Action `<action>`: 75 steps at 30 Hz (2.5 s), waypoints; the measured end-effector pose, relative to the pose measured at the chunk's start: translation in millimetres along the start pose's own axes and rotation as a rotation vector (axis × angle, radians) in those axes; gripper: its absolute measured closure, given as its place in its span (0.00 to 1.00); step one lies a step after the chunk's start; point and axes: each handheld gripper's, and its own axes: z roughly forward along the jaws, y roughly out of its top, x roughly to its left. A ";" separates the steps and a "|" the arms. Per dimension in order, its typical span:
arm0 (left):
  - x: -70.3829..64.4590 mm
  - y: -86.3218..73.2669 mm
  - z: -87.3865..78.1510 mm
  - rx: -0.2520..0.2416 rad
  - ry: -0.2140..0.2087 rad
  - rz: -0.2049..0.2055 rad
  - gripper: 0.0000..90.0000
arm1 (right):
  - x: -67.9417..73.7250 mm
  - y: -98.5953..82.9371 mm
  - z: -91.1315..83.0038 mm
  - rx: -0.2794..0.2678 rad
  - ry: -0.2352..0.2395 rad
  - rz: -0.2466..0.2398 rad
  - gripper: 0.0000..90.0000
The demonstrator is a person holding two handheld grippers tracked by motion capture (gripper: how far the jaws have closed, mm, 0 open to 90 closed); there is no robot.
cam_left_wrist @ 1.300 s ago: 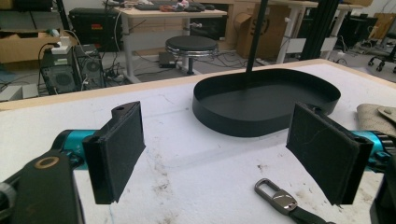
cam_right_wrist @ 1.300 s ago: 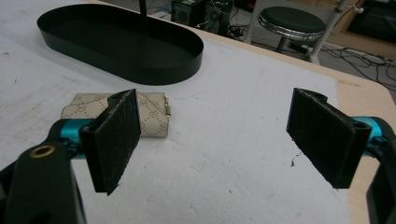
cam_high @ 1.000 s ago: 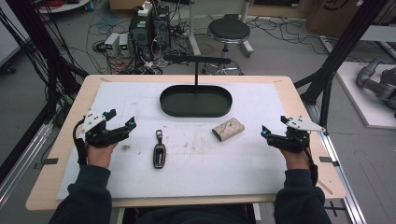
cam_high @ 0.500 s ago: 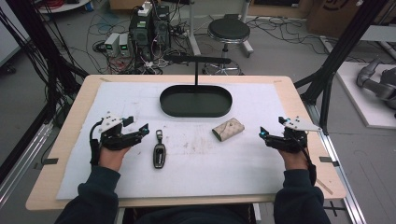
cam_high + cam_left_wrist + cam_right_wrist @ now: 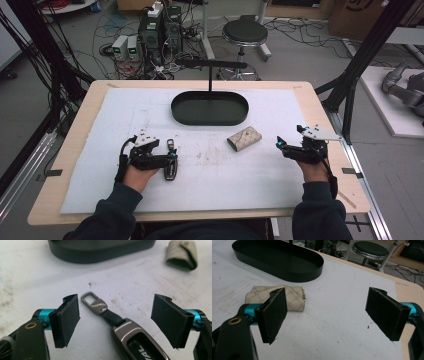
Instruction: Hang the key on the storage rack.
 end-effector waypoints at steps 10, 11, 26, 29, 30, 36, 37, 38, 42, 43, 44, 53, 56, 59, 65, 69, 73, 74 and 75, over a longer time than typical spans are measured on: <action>-8.7 -8.8 13.4 0.149 -0.046 0.020 0.38 | -1.9 -1.1 -2.2 -0.001 -0.005 -0.001 0.20; -10.4 -8.1 13.5 0.158 -0.056 0.031 0.38 | -1.6 -1.1 -2.3 0.000 -0.007 0.001 0.20; 9.4 4.0 25.1 0.125 -0.057 0.068 0.57 | 0.9 -0.5 -1.0 0.005 -0.001 -0.009 0.20; 9.5 4.1 24.6 0.124 -0.038 0.071 0.55 | 0.9 -0.7 -1.2 0.007 0.000 -0.008 0.20; 7.5 3.4 24.6 0.139 -0.014 0.060 0.52 | 0.7 -0.9 -1.2 0.006 0.000 -0.008 0.20; 0.8 -4.4 14.6 0.140 0.042 0.021 0.41 | -0.9 -1.5 -2.5 0.003 -0.002 -0.002 0.20; -0.6 -9.8 11.2 0.143 0.043 0.016 0.41 | -1.7 -1.5 -2.7 0.002 -0.004 -0.004 0.20; -0.6 -9.8 11.2 0.143 0.043 0.016 0.43 | -1.8 -1.6 -2.7 0.004 -0.005 0.000 0.20; -0.3 -8.7 9.3 0.157 0.035 0.052 0.53 | -1.4 -1.4 -1.8 0.003 -0.001 -0.003 0.20; -0.3 -8.7 9.3 0.157 0.035 0.052 0.53 | -1.1 -1.2 -1.7 0.003 0.000 -0.003 0.20; 2.2 -8.3 9.3 0.158 0.031 0.057 0.53 | -0.8 -0.9 -1.4 0.002 -0.001 -0.005 0.20; 7.0 -10.0 16.1 0.128 0.064 0.085 0.44 | -0.6 -1.1 -0.8 0.005 0.005 -0.004 0.20; 6.8 -9.9 16.1 0.126 0.061 0.094 0.53 | 0.2 -1.0 -0.2 0.006 0.008 -0.005 0.20; 6.0 -9.2 16.0 0.130 0.063 0.100 0.54 | 0.9 -0.5 -0.1 0.005 0.011 -0.007 0.20; 9.7 -2.6 12.3 0.115 0.044 0.058 0.54 | -1.2 -0.8 -0.5 0.003 0.008 0.000 0.20; 14.3 9.6 3.2 0.038 0.027 0.020 0.54 | -1.7 -0.3 -1.9 -0.004 0.006 0.011 0.20; 23.3 25.7 -1.4 -0.006 0.022 -0.010 0.54 | -1.1 -0.3 -1.0 -0.002 0.018 0.003 0.21; 23.3 25.7 -1.4 -0.006 0.022 -0.010 0.54 | -1.2 -0.3 -0.8 -0.003 0.018 0.003 0.21; 25.8 34.0 -4.2 -0.030 0.015 -0.018 0.54 | -1.5 -0.3 -0.8 -0.004 0.019 0.004 0.21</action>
